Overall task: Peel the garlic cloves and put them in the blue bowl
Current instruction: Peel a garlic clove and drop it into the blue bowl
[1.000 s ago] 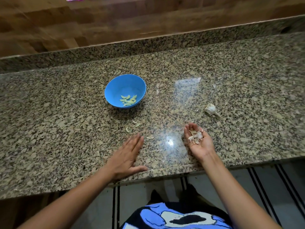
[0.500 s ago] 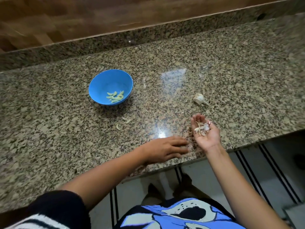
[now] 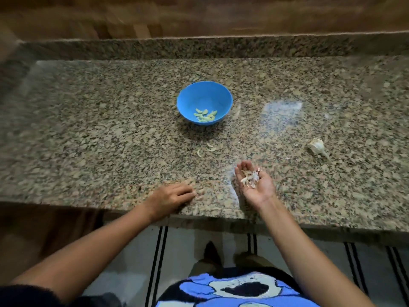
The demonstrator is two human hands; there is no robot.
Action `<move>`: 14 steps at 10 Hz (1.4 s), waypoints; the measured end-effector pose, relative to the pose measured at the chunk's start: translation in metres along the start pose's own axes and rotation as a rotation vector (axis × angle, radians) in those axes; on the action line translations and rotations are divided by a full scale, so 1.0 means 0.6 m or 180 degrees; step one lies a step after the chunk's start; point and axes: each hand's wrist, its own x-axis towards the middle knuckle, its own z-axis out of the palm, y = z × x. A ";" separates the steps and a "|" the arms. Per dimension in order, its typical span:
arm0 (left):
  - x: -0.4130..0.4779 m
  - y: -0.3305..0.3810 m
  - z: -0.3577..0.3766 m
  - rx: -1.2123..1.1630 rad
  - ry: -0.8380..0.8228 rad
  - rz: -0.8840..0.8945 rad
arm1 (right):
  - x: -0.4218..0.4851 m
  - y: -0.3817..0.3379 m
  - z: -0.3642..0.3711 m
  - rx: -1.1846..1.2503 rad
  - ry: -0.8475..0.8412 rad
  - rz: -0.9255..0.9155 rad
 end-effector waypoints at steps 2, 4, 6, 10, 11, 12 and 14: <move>0.056 0.074 -0.013 -0.2539 0.1440 -0.4536 | 0.003 0.066 0.020 -0.0817 -0.0117 0.0717; -0.037 0.135 -0.077 -0.6435 0.5009 -0.4928 | -0.032 0.165 0.033 -0.1400 -0.0312 0.1292; -0.240 0.300 -0.098 -0.5808 0.7155 -0.4884 | -0.132 0.382 -0.021 -0.2325 -0.0499 0.2425; -0.662 0.584 -0.099 -0.4240 0.8830 -0.4828 | -0.411 0.791 -0.198 -0.3071 -0.0177 0.3764; -0.717 0.602 -0.100 -0.4277 0.8904 -0.4794 | -0.438 0.831 -0.215 -0.2866 -0.0024 0.3718; -0.757 0.607 -0.107 -0.4510 0.8922 -0.4645 | -0.453 0.857 -0.221 -0.3291 -0.0261 0.3581; -0.807 0.594 -0.103 -0.4531 0.8830 -0.4507 | -0.452 0.913 -0.242 -0.3356 -0.0234 0.3489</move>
